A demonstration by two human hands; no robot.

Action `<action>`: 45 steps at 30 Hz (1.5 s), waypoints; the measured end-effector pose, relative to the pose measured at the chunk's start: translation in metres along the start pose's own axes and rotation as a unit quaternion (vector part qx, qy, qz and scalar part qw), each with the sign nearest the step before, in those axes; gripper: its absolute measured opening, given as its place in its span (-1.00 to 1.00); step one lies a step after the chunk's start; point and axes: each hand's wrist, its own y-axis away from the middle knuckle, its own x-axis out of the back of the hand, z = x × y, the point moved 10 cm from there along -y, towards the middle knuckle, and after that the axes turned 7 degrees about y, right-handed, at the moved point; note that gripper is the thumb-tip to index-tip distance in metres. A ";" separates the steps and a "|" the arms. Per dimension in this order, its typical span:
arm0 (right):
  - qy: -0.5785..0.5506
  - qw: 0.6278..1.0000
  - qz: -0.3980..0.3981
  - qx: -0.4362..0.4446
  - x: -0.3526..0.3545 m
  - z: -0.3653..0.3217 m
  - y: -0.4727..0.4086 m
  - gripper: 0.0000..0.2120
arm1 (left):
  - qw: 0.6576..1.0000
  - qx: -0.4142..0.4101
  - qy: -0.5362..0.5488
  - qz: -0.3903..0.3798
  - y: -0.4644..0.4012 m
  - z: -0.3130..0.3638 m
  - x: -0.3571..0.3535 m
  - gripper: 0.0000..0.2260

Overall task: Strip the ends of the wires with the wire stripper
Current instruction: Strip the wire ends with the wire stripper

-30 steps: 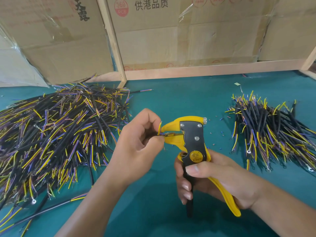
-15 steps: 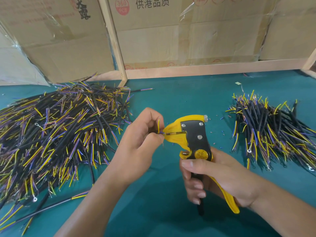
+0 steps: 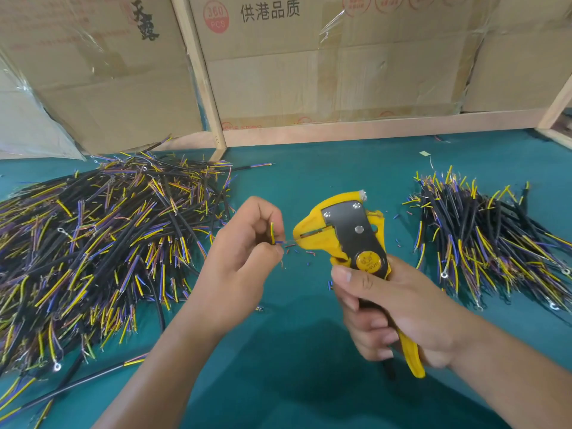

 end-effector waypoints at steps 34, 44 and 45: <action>0.136 0.965 0.167 0.150 0.024 -0.020 0.000 -0.84 | 0.985 -0.046 -0.131 -0.102 0.011 0.005 -0.036 -0.83; 0.074 0.969 0.187 0.141 0.036 -0.022 -0.002 -0.84 | 0.983 -0.043 -0.140 -0.108 0.008 0.007 -0.037 -0.93; 0.054 0.970 0.193 0.139 0.039 -0.020 -0.002 -0.84 | 0.983 -0.044 -0.143 -0.107 0.007 0.008 -0.036 -0.94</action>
